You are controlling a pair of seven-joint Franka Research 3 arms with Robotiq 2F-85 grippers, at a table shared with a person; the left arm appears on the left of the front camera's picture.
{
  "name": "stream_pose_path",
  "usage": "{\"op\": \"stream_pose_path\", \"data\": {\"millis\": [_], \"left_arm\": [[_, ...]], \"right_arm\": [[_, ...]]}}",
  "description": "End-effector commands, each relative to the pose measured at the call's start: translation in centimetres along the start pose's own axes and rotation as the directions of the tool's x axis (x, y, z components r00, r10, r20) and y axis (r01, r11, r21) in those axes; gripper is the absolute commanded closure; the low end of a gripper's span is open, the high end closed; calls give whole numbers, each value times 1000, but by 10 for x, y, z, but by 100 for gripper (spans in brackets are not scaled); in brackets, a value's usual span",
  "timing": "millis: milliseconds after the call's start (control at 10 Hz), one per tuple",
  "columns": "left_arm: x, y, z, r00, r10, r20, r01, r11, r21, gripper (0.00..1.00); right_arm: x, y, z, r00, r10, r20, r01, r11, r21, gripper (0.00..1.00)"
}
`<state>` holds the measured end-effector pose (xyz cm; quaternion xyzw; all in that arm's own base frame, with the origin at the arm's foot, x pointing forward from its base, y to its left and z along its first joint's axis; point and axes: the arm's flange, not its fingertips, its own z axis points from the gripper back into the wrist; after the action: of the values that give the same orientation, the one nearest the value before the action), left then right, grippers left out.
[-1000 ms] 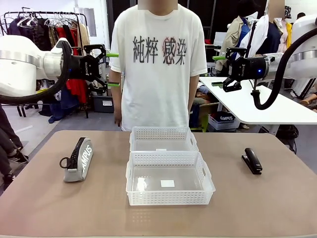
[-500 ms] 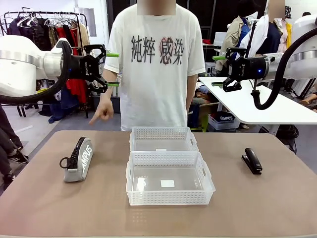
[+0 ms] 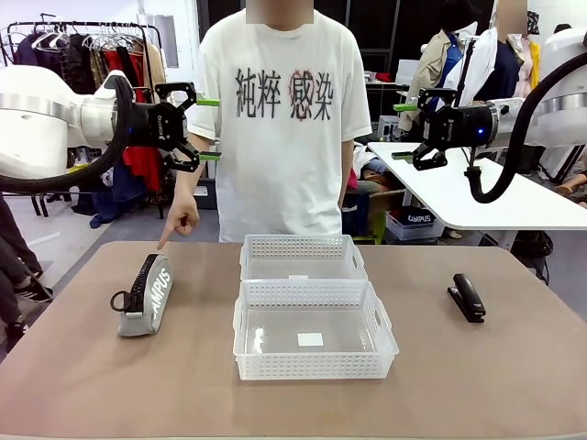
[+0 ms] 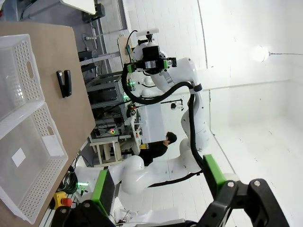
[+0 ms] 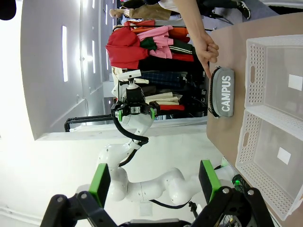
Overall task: Distribute items into two baskets.
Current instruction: Pick up the Pencil pouch that the person points to.
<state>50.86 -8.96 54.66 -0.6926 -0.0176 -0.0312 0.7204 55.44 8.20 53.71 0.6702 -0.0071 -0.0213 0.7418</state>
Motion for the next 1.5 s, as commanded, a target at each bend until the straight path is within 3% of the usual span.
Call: {"op": "stream_pose_path", "data": {"millis": [0,1000,1200,1400], "left_arm": [[1,-2,1,1000,-5,-4,5,1000,9,0],[0,0,0,1000,0,0,0,1000,0,0],[-2,-14,2,998,-42,-47,52,964,259,0],[2,-23,0,995,-70,-74,98,854,511,0]], "right_arm": [[-1,4,-1,1000,7,9,-7,1000,-2,0],[-1,4,-1,1000,7,9,-7,1000,-2,0],[-1,4,-1,1000,7,9,-7,1000,-2,0],[-1,4,-1,1000,7,9,-7,1000,-2,0]]}}
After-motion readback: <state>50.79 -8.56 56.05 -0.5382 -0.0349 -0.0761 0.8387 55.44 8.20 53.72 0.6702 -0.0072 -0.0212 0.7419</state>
